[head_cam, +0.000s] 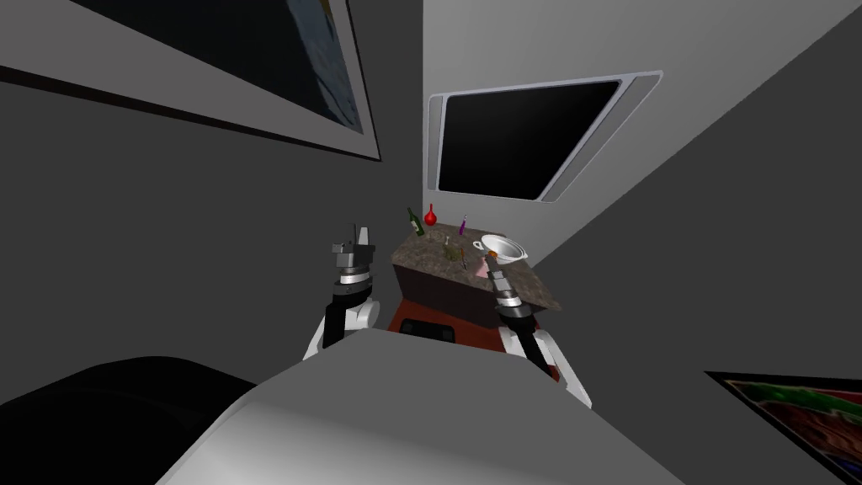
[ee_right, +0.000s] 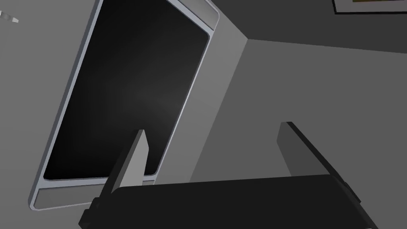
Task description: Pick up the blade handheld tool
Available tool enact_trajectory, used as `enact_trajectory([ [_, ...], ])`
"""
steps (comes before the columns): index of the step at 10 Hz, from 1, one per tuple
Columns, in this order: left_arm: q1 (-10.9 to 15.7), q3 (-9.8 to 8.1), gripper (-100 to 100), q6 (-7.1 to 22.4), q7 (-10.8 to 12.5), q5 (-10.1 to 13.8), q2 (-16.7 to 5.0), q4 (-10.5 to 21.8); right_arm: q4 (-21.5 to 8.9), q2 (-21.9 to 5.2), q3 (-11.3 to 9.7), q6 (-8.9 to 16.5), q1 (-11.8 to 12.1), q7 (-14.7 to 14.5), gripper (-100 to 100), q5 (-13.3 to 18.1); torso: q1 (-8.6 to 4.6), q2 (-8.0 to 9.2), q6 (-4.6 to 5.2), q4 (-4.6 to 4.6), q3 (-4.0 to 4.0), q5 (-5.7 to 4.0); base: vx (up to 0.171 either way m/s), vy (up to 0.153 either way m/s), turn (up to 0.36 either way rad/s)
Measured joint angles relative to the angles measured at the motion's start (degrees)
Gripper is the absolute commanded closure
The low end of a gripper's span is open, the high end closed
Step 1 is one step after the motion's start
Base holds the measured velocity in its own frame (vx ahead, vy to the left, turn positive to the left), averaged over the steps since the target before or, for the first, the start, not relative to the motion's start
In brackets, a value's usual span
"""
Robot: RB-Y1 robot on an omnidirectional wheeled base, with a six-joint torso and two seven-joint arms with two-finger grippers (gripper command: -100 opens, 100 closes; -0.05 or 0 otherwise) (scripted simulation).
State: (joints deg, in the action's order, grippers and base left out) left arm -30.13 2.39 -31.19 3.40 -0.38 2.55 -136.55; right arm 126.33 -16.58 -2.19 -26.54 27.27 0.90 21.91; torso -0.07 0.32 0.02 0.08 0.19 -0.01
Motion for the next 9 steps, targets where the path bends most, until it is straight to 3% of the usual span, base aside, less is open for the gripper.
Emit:
enact_trajectory([
  [9, 0.0, 0.0, 0, 0.0, 0.0, 0.0, 0.0, 0.0, -1.7, -12.5, 1.3, 1.2, 1.8, -2.3, -100, 13.3, -0.05, 0.05, -0.02, 0.01, 0.02, -0.01, -0.092, -0.002, 0.193],
])
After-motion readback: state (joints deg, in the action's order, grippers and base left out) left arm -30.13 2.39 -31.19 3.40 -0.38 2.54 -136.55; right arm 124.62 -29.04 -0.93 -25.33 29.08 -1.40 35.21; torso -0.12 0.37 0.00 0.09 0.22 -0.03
